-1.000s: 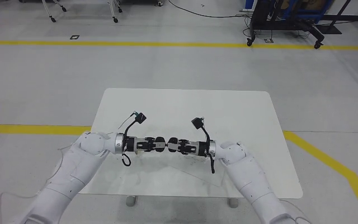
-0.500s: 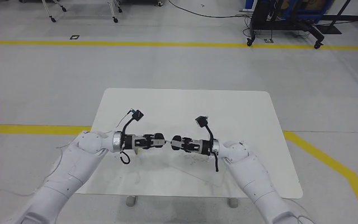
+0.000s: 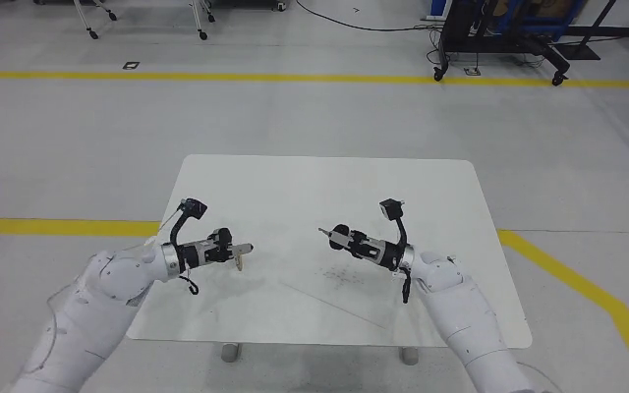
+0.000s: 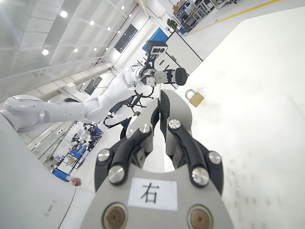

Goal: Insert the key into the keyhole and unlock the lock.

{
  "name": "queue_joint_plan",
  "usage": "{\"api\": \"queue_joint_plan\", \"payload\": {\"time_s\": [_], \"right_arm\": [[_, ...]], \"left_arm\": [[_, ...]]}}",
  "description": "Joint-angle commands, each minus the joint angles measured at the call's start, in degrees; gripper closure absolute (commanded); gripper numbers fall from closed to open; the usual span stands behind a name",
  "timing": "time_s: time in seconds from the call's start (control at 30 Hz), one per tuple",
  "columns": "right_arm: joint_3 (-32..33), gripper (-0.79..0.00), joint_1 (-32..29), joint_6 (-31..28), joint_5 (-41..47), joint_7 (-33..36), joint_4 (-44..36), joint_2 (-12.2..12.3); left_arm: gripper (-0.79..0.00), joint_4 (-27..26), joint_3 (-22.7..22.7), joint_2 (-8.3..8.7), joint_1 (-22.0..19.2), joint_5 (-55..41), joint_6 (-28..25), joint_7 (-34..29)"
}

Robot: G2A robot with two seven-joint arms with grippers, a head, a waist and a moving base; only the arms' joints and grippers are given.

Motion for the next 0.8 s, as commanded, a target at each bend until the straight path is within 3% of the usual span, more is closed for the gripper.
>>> {"api": "queue_joint_plan", "payload": {"time_s": [0.0, 0.1, 0.3, 0.53, 0.77], "right_arm": [[0.0, 0.0, 0.0, 0.0, 0.0, 0.0, 0.0, 0.0], [0.0, 0.0, 0.0, 0.0, 0.0, 0.0, 0.0, 0.0], [0.0, 0.0, 0.0, 0.0, 0.0, 0.0, 0.0, 0.0], [0.0, 0.0, 0.0, 0.0, 0.0, 0.0, 0.0, 0.0], [0.0, 0.0, 0.0, 0.0, 0.0, 0.0, 0.0, 0.0]], "left_arm": [[-0.686, -4.2, -2.0, 0.5, 4.5, 5.3, 5.8, 3.5], [-0.73, -7.4, -2.7, 0.64, 7.8, 9.8, 11.1, 6.6], [-0.637, -8.9, 1.2, -0.36, 7.0, 17.7, 21.1, 7.3], [-0.431, -10.1, 4.3, -1.59, 6.1, 22.6, 27.7, 9.7], [-0.32, -11.5, 6.4, -2.36, 5.5, 27.5, 33.9, 6.8]]}}
